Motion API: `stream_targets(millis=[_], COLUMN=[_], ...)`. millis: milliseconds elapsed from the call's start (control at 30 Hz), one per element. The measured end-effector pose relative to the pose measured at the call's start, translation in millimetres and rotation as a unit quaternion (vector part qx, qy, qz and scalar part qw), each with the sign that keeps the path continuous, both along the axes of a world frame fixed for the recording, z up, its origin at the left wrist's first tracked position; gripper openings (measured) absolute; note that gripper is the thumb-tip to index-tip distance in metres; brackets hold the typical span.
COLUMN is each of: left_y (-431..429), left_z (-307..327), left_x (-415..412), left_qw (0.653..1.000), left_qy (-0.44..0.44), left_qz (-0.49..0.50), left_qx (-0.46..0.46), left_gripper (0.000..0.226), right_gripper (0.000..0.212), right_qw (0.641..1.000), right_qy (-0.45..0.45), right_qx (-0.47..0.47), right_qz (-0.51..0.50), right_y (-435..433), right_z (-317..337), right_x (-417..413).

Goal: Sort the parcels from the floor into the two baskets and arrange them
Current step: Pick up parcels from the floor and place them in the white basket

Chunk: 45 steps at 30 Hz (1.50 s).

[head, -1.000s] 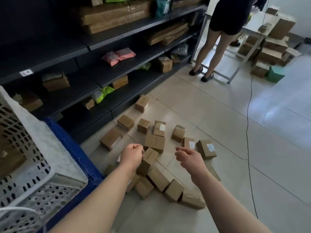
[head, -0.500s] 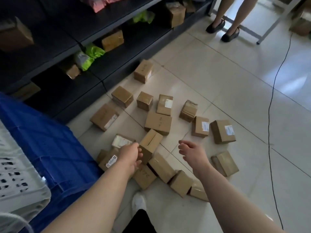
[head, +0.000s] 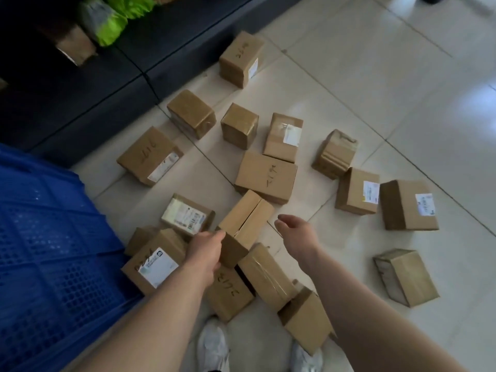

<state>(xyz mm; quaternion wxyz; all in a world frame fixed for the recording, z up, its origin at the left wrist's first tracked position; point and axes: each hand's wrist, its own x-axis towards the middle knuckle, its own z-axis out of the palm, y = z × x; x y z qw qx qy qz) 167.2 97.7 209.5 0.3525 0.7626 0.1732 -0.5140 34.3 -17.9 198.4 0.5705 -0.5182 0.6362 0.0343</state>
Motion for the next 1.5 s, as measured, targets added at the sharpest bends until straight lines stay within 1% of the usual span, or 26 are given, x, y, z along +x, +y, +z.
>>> stream_targets(millis=[67, 133, 167, 200, 300, 433, 567, 667, 767, 833, 933, 967, 1000, 1067, 1133, 1167, 1200, 1233, 1300, 1333, 1400, 1467, 1500], left_y=[-4, -7, -9, -9, -12, -12, -8, -4, -7, -11, -18, -21, -25, -33, -42, -46, -49, -51, -56, -59, -68, -82, -90], left_z=[-29, -58, -72, -84, -111, -135, -144, -150, -148, -140, -130, -126, -124, -115, -106, -103, -101, -100, -97, -96, -92, -87, -85], left_x=[-1, -5, -7, -9, -14, -14, -16, -15, -14, -16, -20, -23, -25, -28, -32, -34, -37, -38, -39, -38, -33, -25, -20], left_qw=[1.000, 1.000, 0.999, 0.999, 0.998, 0.996, 0.995, 0.994, 0.992, 0.991, 0.989, 0.988, 0.988, 0.987, 0.988, 0.989, 0.989, 0.988, 0.985, 0.984, 0.980, 0.972, 0.969], left_qy=[0.007, 0.007, 0.002, -0.007, -0.023, -0.033, -0.043, -0.054, -0.071, -0.103, -0.143, -0.148, -0.153, -0.157, -0.147, -0.143, -0.143, -0.147, -0.150, -0.149, -0.155, -0.173, -0.178], left_qz=[0.013, 0.024, 0.026, 0.028, 0.045, 0.073, 0.085, 0.092, 0.103, 0.082, 0.035, 0.030, 0.030, 0.027, 0.010, -0.005, -0.024, -0.046, -0.081, -0.088, -0.103, -0.110, -0.112], left_qx=[0.007, 0.018, 0.027, 0.034, 0.034, 0.030, 0.015, 0.013, 0.005, 0.005, 0.012, 0.008, -0.003, -0.035, -0.052, -0.047, -0.034, -0.022, -0.027, -0.040, -0.076, -0.112, -0.130], left_gripper=[0.021, 0.048, 0.058, 0.063, 0.064, 0.055, 0.050, 0.044, 0.038, 0.035, 0.012, 0.015, 0.024, 0.043, 0.062, 0.067, 0.065, 0.057, 0.034, 0.030, 0.037, 0.046, 0.049], right_gripper=[0.042, 0.045, 0.047, 0.049, 0.054, 0.058, 0.062, 0.063, 0.055, 0.045, 0.048, 0.045, 0.041, 0.041, 0.041, 0.041, 0.041, 0.039, 0.033, 0.032, 0.033, 0.022, 0.020], right_qw=[1.000, 0.999, 0.999, 0.999, 0.997, 0.993, 0.986, 0.984, 0.990, 0.996, 0.995, 0.993, 0.990, 0.984, 0.986, 0.988, 0.989, 0.990, 0.991, 0.991, 0.989, 0.982, 0.978], right_qy=[0.008, 0.009, 0.009, 0.009, 0.009, 0.007, 0.005, 0.001, -0.020, -0.044, -0.063, -0.074, -0.083, -0.087, -0.081, -0.076, -0.072, -0.071, -0.074, -0.076, -0.091, -0.122, -0.140], right_qx=[0.007, 0.013, 0.015, 0.017, 0.022, 0.013, 0.024, 0.043, 0.046, 0.040, 0.068, 0.074, 0.078, 0.081, 0.075, 0.071, 0.068, 0.068, 0.065, 0.059, 0.029, 0.001, -0.013], right_qz=[0.020, 0.036, 0.043, 0.048, 0.075, 0.120, 0.164, 0.171, 0.131, 0.060, -0.045, -0.062, -0.083, -0.132, -0.125, -0.115, -0.107, -0.102, -0.091, -0.091, -0.114, -0.144, -0.154], right_y=[-10, -17, -21, -24, -33, -44, -54, -57, -56, -53, -54, -56, -59, -64, -69, -70, -71, -71, -69, -68, -72, -80, -85], right_z=[-30, -58, -72, -86, -122, -158, -183, -193, -192, -184, -171, -165, -159, -148, -139, -135, -133, -130, -123, -119, -114, -110, -109], right_x=[5, 8, 9, 10, 15, 23, 29, 30, 22, 10, -10, -17, -23, -33, -41, -44, -48, -51, -56, -58, -59, -57, -55])
